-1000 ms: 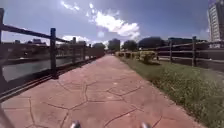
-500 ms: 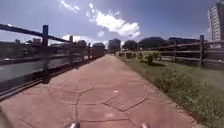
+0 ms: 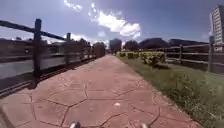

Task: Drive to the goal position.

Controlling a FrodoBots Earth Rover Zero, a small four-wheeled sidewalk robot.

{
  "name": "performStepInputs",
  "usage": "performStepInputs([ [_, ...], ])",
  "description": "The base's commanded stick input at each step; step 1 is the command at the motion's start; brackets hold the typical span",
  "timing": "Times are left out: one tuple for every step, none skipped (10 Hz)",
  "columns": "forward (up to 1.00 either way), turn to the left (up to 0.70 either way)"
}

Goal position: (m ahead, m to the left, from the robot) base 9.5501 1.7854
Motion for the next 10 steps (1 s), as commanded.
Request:
performStepInputs([
  [0.85,0.0],
  [0.85,0.0],
  [0.85,0.0],
  [0.85,0.0],
  [0.85,0.0],
  [0.85,0.0],
  [0.85,0.0],
  [0.85,0.0],
  [0.85,0.0],
  [0.85,0.0],
])
